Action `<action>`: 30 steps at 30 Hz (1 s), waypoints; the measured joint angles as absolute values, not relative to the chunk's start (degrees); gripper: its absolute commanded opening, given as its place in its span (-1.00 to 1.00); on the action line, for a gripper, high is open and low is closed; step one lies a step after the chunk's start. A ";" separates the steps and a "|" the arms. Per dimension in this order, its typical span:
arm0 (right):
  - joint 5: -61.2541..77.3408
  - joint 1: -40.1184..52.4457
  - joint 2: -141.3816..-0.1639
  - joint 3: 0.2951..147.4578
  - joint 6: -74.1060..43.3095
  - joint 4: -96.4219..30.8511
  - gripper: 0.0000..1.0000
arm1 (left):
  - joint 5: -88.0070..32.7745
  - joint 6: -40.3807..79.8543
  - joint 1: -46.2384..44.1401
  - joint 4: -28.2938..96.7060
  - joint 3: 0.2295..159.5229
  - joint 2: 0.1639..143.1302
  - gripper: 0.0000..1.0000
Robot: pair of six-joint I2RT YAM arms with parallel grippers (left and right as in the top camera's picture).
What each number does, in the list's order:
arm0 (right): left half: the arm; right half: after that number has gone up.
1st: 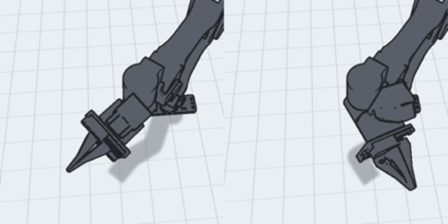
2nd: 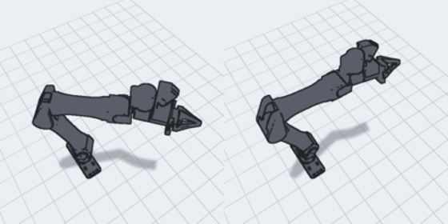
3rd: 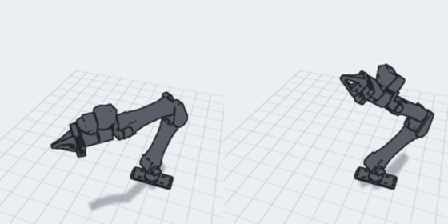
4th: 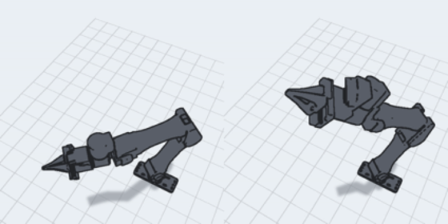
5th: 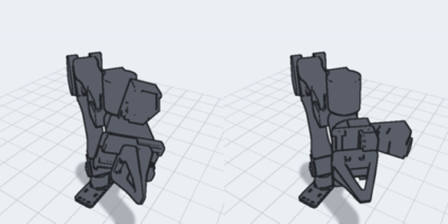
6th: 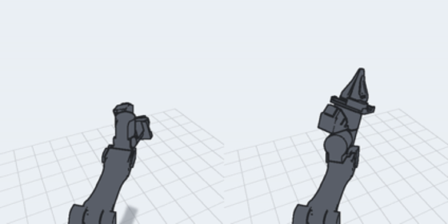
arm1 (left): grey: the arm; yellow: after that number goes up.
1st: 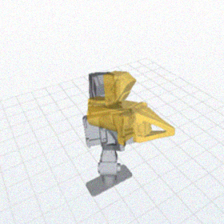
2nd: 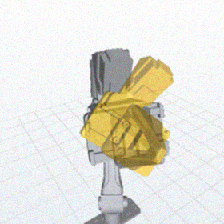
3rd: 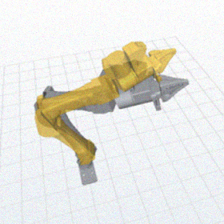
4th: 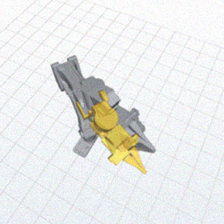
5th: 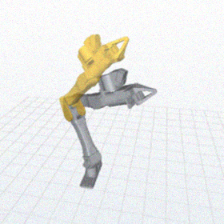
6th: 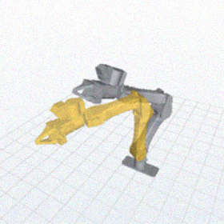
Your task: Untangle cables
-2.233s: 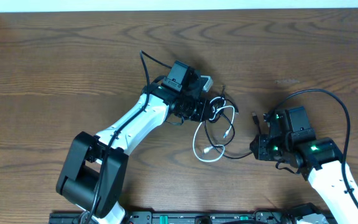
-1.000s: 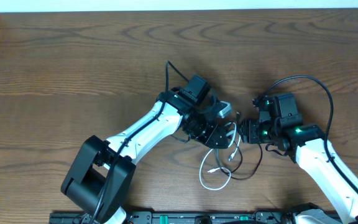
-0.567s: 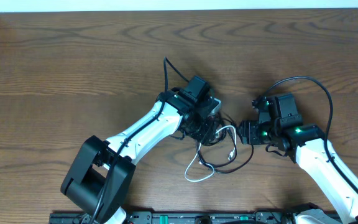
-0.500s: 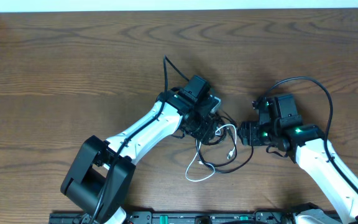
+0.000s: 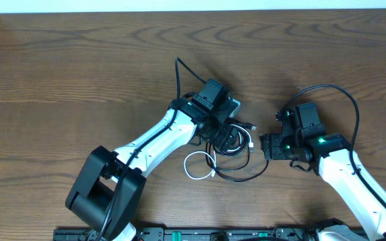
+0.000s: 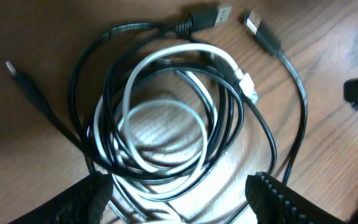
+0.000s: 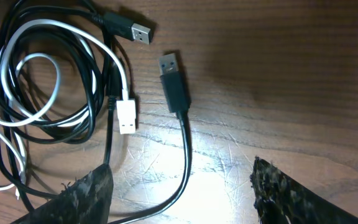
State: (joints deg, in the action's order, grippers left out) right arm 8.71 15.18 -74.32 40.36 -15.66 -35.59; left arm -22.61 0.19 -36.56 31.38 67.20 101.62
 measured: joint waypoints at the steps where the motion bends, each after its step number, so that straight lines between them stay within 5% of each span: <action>1: 8.64 15.18 -74.32 40.36 -15.66 -35.57 0.36 | -22.61 0.16 -36.56 30.57 67.20 101.62 0.49; 13: 8.47 15.18 -74.32 40.36 -15.66 -35.57 0.37 | -22.85 0.16 -36.62 29.54 67.20 101.58 0.43; 18: 8.34 15.18 -74.32 40.36 -15.59 -35.68 0.11 | -23.90 0.14 -37.63 29.34 67.20 102.02 0.35; 30: -2.55 14.11 -74.32 40.36 -23.92 -43.77 0.18 | -23.51 0.14 -41.06 27.83 67.20 102.02 0.35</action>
